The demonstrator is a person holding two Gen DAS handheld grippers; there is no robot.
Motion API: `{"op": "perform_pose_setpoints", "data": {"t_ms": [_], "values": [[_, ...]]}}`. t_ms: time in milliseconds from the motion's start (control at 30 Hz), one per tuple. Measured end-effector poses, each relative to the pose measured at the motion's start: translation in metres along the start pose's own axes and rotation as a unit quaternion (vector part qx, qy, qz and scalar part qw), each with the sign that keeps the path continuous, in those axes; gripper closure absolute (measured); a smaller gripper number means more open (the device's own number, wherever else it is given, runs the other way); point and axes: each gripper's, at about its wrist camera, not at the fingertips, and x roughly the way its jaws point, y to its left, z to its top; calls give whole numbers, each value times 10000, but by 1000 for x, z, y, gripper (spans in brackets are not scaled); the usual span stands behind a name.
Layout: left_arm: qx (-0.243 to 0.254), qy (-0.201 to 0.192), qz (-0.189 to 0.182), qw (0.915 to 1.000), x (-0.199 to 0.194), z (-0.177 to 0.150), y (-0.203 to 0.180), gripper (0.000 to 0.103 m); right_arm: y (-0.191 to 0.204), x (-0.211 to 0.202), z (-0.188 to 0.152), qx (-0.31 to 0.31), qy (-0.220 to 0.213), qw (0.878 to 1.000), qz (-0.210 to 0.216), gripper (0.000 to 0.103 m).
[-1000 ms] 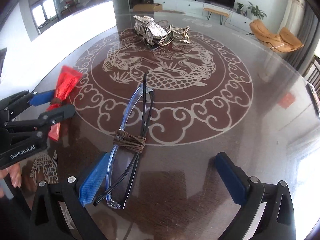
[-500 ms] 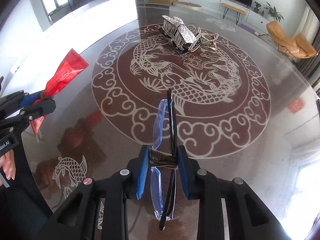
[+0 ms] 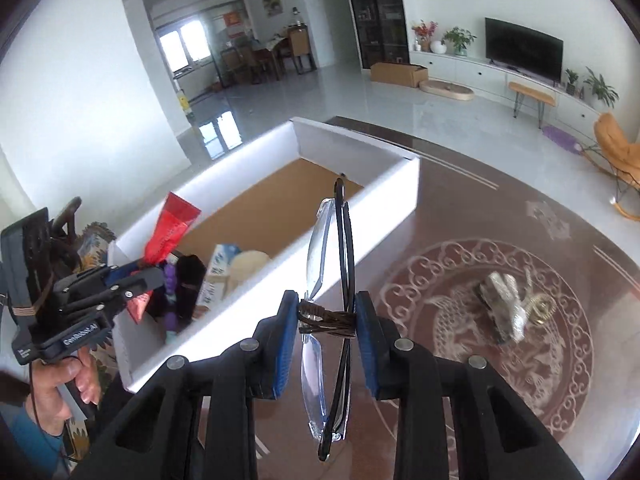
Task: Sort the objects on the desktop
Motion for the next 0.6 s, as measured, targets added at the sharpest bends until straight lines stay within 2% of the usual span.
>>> {"op": "perform_pose_setpoints", "data": {"t_ms": [67, 167, 267, 333, 400, 433, 467, 500, 600], "values": [[-331, 139, 272, 9990, 5, 3, 34, 77, 38, 21, 19, -109, -69, 9993, 342, 74], [-703, 394, 672, 9945, 16, -4, 69, 77, 87, 64, 31, -226, 13, 9969, 755, 74], [-817, 662, 927, 9901, 32, -18, 82, 76, 120, 112, 24, -223, 319, 9947, 955, 73], [-879, 849, 1061, 9868, 42, -26, 86, 72, 134, 141, 16, -225, 593, 9933, 968, 72], [-944, 868, 1038, 9863, 46, -32, 87, 59, 138, 163, 6, -213, 846, 9916, 950, 60], [-883, 757, 1011, 9880, 43, -34, 84, 55, 136, 167, 2, -158, 886, 9914, 947, 42], [-845, 694, 1052, 9884, 41, -35, 81, 42, 132, 165, 0, -90, 821, 9918, 974, 30], [-829, 596, 1078, 9889, 37, -35, 77, 31, 127, 158, -3, -24, 666, 9926, 1014, 28], [-750, 194, 990, 9921, 21, -32, 61, 29, 101, 120, -17, 30, 115, 9957, 919, 23]]}}
